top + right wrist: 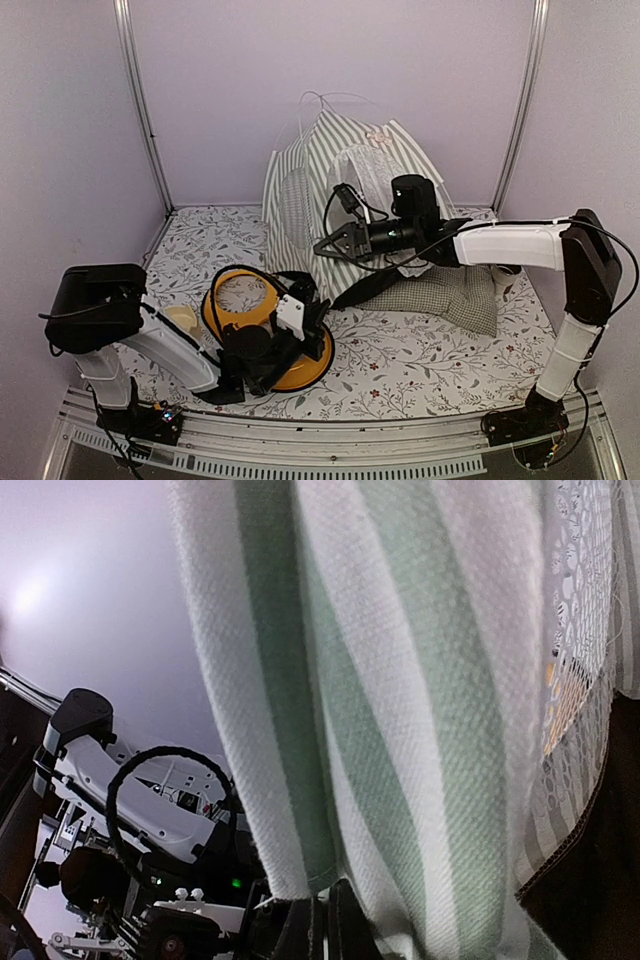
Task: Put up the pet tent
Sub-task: Insert the tent pole into the pole socket of the pet tent.
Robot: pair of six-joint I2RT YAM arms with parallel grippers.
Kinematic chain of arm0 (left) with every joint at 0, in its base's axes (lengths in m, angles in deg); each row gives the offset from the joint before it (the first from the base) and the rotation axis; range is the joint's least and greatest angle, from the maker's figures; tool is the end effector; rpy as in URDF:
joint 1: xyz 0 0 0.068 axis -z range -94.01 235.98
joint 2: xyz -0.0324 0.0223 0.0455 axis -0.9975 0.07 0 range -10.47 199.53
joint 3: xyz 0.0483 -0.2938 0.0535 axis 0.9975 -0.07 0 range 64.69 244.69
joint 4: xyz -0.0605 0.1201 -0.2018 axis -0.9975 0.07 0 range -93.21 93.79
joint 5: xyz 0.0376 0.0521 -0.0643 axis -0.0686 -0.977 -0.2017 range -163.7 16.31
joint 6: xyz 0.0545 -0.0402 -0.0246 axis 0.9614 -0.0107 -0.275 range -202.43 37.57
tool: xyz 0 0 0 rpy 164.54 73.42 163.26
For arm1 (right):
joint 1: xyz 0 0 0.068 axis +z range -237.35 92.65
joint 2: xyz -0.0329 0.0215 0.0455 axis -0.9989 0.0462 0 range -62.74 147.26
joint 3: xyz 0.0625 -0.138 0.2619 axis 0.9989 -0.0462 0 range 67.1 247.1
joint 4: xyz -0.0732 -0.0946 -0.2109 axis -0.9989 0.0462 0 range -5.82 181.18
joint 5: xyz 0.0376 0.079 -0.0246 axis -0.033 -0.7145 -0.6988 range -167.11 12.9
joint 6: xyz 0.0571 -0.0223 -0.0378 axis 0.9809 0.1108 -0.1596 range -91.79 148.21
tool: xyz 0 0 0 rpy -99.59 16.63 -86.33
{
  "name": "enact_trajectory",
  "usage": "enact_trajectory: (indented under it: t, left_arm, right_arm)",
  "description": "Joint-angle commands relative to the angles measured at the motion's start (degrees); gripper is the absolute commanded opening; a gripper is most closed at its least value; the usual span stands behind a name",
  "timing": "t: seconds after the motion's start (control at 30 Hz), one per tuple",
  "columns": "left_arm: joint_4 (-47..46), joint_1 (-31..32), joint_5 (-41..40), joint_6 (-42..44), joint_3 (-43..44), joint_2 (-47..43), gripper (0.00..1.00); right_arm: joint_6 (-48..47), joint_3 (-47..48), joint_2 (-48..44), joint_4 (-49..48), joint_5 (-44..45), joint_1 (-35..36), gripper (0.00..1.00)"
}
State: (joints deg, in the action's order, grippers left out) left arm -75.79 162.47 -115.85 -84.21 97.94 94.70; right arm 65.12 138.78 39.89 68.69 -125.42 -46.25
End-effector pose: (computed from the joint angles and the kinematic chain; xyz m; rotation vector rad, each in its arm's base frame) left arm 0.1189 -0.3231 0.2043 0.4380 1.5223 -0.5012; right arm 0.2853 0.3078 0.3066 -0.7568 1.9774 1.6579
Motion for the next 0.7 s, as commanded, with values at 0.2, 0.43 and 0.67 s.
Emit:
enact_trajectory:
  t: [0.2, 0.43, 0.67]
  left_arm:
    - [11.22, 6.78, 9.86, -0.33, -2.76, 2.77, 0.0]
    - [11.05, 6.83, 9.78, -0.33, -2.93, 2.68, 0.0]
    - [10.53, 6.79, 9.22, -0.44, -3.24, 2.51, 0.0]
  right_arm:
    - [2.85, -0.89, -5.3, -13.85, 11.47, -1.46, 0.0]
    - [3.35, -0.84, -4.79, -14.43, 11.09, -0.52, 0.0]
    - [3.26, -1.88, -5.16, -14.23, 11.53, 0.47, 0.0]
